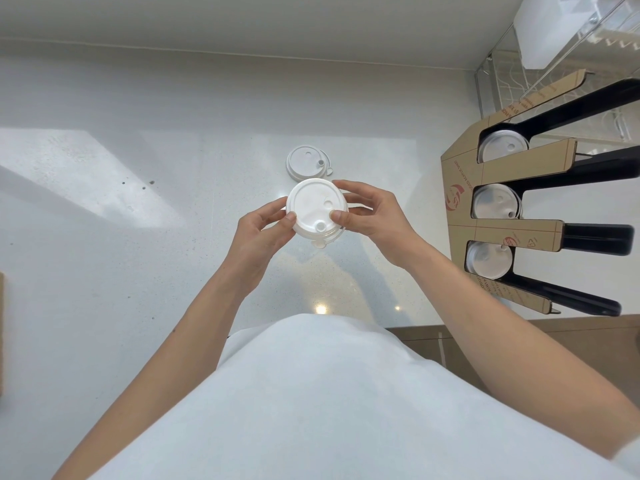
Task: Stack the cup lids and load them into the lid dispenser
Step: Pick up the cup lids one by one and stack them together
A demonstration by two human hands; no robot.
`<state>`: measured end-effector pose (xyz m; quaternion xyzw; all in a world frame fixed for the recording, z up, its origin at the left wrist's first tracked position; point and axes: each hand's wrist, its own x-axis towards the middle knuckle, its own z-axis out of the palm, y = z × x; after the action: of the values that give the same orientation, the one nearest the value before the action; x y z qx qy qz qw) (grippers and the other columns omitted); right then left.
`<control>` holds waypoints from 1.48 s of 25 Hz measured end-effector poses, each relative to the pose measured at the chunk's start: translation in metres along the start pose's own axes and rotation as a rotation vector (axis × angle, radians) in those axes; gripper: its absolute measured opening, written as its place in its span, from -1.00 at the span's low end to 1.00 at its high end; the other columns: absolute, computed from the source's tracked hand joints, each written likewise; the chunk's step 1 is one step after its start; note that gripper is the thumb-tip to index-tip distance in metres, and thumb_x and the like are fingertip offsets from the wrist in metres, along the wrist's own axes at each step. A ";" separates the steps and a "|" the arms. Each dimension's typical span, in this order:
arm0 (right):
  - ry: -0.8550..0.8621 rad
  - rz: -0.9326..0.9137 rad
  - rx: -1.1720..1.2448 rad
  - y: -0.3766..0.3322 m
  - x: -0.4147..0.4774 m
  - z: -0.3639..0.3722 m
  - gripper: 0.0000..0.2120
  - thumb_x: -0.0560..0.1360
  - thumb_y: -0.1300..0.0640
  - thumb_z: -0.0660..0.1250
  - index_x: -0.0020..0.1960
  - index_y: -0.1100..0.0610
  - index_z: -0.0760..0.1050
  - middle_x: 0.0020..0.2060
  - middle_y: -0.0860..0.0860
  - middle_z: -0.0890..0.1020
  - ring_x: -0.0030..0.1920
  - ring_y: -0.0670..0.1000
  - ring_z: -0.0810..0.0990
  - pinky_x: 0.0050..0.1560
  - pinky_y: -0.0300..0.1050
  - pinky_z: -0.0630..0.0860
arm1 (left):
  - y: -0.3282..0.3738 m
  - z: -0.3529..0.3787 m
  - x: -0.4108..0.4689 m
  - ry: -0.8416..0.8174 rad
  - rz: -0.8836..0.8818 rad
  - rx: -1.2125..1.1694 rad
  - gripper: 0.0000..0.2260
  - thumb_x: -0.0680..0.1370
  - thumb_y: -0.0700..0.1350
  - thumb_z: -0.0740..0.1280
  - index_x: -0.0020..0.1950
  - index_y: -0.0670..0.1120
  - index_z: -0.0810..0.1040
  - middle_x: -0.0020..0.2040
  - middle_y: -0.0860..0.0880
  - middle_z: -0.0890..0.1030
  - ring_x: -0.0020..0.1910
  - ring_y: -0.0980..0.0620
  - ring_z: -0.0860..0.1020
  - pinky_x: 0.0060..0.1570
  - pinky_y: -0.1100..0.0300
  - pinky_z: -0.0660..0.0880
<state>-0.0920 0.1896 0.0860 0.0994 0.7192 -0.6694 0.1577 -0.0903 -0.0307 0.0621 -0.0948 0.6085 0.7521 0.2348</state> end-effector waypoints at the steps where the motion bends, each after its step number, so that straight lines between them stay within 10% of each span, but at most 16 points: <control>1: 0.001 0.000 -0.003 0.000 0.000 0.000 -0.50 0.42 0.23 0.54 0.33 0.05 0.55 0.18 0.13 0.64 -0.03 0.02 0.67 0.03 -0.14 0.59 | -0.001 0.000 0.000 -0.005 0.003 0.004 -0.56 0.51 -0.11 0.41 0.39 -0.10 0.56 0.35 -0.24 0.58 0.32 -0.05 0.60 0.37 0.04 0.49; 32: 0.093 -0.011 -0.153 0.005 0.029 0.015 -0.61 0.56 0.01 0.38 0.36 0.03 0.45 0.15 0.03 0.61 0.15 0.09 0.63 0.19 0.03 0.60 | -0.008 -0.013 0.015 0.275 -0.020 -0.054 -0.65 0.55 -0.17 0.45 0.32 -0.20 0.59 0.26 -0.27 0.63 0.23 -0.12 0.65 0.25 0.09 0.58; 37: 0.146 0.016 -0.327 0.008 0.059 0.012 -0.59 0.56 0.04 0.37 0.39 0.03 0.41 0.18 0.01 0.56 0.07 -0.07 0.58 0.02 -0.24 0.52 | -0.011 -0.023 0.017 0.310 -0.036 -0.075 -0.67 0.55 -0.17 0.45 0.31 -0.20 0.59 0.26 -0.26 0.63 0.26 -0.12 0.63 0.22 0.16 0.59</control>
<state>-0.1427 0.1738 0.0570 0.1265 0.8271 -0.5333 0.1242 -0.1031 -0.0476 0.0400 -0.2296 0.6069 0.7464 0.1477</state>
